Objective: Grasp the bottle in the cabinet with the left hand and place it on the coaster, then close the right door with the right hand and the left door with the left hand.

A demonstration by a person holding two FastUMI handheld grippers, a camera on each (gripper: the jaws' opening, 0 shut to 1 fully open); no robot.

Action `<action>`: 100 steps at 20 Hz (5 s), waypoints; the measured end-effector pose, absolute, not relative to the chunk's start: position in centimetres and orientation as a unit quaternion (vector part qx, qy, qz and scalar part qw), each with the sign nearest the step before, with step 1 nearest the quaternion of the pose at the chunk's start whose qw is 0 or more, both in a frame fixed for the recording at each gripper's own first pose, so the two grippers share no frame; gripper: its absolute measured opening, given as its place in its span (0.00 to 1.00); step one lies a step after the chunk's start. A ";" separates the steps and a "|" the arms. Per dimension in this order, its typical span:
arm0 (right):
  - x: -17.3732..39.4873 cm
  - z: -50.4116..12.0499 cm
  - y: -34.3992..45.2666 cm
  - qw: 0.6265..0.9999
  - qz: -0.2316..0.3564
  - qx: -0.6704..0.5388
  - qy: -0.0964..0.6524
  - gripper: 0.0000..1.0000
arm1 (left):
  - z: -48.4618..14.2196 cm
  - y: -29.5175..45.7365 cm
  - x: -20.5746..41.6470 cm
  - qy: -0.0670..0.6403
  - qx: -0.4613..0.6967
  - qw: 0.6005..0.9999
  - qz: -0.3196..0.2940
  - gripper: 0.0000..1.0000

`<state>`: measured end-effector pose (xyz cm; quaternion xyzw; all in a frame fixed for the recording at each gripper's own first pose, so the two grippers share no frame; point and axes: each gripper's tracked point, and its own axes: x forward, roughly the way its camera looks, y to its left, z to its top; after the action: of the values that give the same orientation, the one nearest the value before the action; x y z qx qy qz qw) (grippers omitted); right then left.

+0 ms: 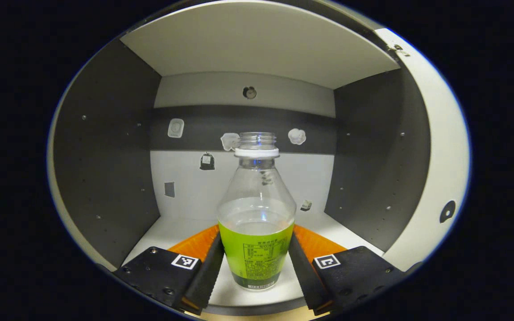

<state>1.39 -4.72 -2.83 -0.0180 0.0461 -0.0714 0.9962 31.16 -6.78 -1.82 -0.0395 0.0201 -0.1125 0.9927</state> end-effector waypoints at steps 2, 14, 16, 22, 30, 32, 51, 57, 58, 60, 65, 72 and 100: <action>0.4 -2.6 -5.0 0.997 -0.067 -0.017 0.045 0.99 | -1.4 -6.2 28.2 0.019 -0.034 0.993 -0.112 0.79; -2.7 -1.8 -4.5 0.999 -0.018 0.010 0.030 0.99 | 0.3 -0.9 11.1 0.000 -0.060 0.996 -0.060 0.79; -2.6 -1.6 -4.5 0.999 -0.014 0.011 0.030 0.99 | 0.1 0.1 9.1 -0.010 -0.058 0.997 -0.045 0.79; -2.8 -1.0 -3.2 0.999 0.009 0.030 0.029 0.99 | -5.8 -1.3 4.1 0.005 -0.090 0.994 -0.054 0.79; -2.4 -2.0 -2.6 0.999 0.000 0.017 0.047 0.99 | -17.5 -5.0 0.3 0.035 -0.077 0.993 -0.084 0.79; -2.3 -2.1 -2.5 0.998 0.003 0.018 0.053 0.99 | -20.9 -7.0 -0.6 0.053 -0.067 0.990 -0.114 0.80; -0.2 -6.4 0.3 0.993 0.024 -0.005 0.120 0.99 | -35.0 -14.0 -3.4 0.069 -0.024 0.978 -0.197 0.81; 0.6 -7.6 2.5 0.991 0.048 -0.018 0.122 0.99 | -37.5 -13.8 -3.8 0.084 -0.019 0.977 -0.195 0.81; 0.7 -7.8 2.6 0.991 0.049 -0.018 0.122 0.99 | -37.8 -13.9 -3.9 0.089 -0.020 0.976 -0.196 0.81; 0.8 -8.1 2.8 0.991 0.050 -0.011 0.125 0.99 | -38.5 -13.9 -4.2 0.101 -0.017 0.975 -0.197 0.81; 0.5 -8.3 2.7 0.991 0.050 -0.010 0.124 0.99 | -37.7 -14.2 -3.8 0.082 -0.010 0.976 -0.200 0.82; 0.0 -8.9 2.8 0.989 0.065 -0.024 0.132 0.99 | -37.0 -13.4 -3.5 0.078 0.001 0.982 -0.173 0.90; -1.4 -1.2 -16.9 0.996 -0.073 -0.021 0.050 0.99 | -11.0 -9.9 -4.5 0.022 -0.028 0.984 -0.177 0.94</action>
<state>-1.44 -16.93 -1.16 -0.0207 0.0502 -0.0730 0.9958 -4.55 -9.94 -10.97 -0.0285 0.0219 -0.1768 0.9836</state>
